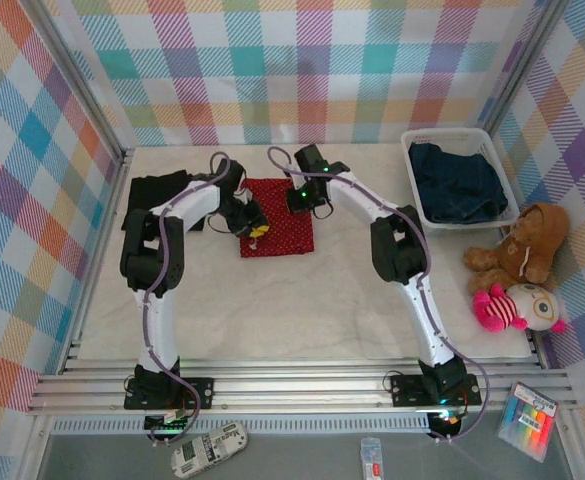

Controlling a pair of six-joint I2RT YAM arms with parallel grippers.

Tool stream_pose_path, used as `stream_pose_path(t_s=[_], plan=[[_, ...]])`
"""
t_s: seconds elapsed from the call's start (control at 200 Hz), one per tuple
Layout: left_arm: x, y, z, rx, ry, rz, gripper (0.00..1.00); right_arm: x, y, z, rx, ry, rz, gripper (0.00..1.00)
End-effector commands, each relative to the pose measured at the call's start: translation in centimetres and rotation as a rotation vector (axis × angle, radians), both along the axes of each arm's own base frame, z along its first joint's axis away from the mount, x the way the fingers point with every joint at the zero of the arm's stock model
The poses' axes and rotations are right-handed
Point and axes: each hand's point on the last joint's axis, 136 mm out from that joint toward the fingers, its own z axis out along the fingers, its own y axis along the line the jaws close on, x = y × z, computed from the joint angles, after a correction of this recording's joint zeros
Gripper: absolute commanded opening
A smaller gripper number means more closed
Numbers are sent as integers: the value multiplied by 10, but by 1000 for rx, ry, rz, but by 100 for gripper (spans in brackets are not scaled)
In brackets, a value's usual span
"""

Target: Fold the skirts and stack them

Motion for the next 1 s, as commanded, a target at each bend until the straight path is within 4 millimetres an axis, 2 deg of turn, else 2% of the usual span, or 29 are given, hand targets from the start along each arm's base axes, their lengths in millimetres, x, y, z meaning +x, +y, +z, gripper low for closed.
stream_pose_path(t_s=[0.0, 0.105, 0.16, 0.175, 0.22, 0.3, 0.355, 0.385, 0.415, 0.495, 0.625, 0.705, 0.815, 0.905, 0.995], plan=[[-15, 31, -31, 86, 94, 45, 18, -14, -10, -20, -58, 101, -63, 2], [-24, 41, -38, 67, 115, 53, 19, -31, -32, -37, -137, 169, -150, 0], [-28, 39, -30, 36, 100, 28, 21, -47, -41, -44, -150, 209, -183, 0], [-29, 37, -26, 27, 93, 18, 22, -47, -40, -38, -135, 200, -191, 0], [-32, 34, -13, -3, 69, -4, 24, -60, -41, -37, -102, 225, -205, 0], [-34, 28, 13, -51, 0, -35, 35, -75, -36, -28, -10, 248, -217, 5], [-35, 28, 27, -54, -49, -47, 50, -80, -32, -16, 45, 247, -227, 13], [-34, 30, 31, -42, -73, -53, 57, -79, -30, -10, 70, 241, -236, 18], [-35, 35, 31, -12, -89, -56, 58, -79, -29, -4, 88, 234, -245, 21], [-39, 46, 24, 77, -94, -81, 57, -74, -26, 8, 126, 211, -265, 28], [-47, 40, 14, 131, -97, -175, 55, -64, -19, 24, 178, 174, -277, 41], [-46, 45, 10, 192, -109, -194, 55, -63, -7, 34, 239, 155, -234, 48], [-39, 45, 12, 180, -141, -194, 57, -61, 11, 47, 290, 114, -164, 51], [-35, 34, 13, 109, -162, -211, 57, -55, 16, 46, 239, 80, -162, 51], [-33, 30, 7, 91, -159, -231, 54, -48, 20, 44, 201, 48, -176, 51]])
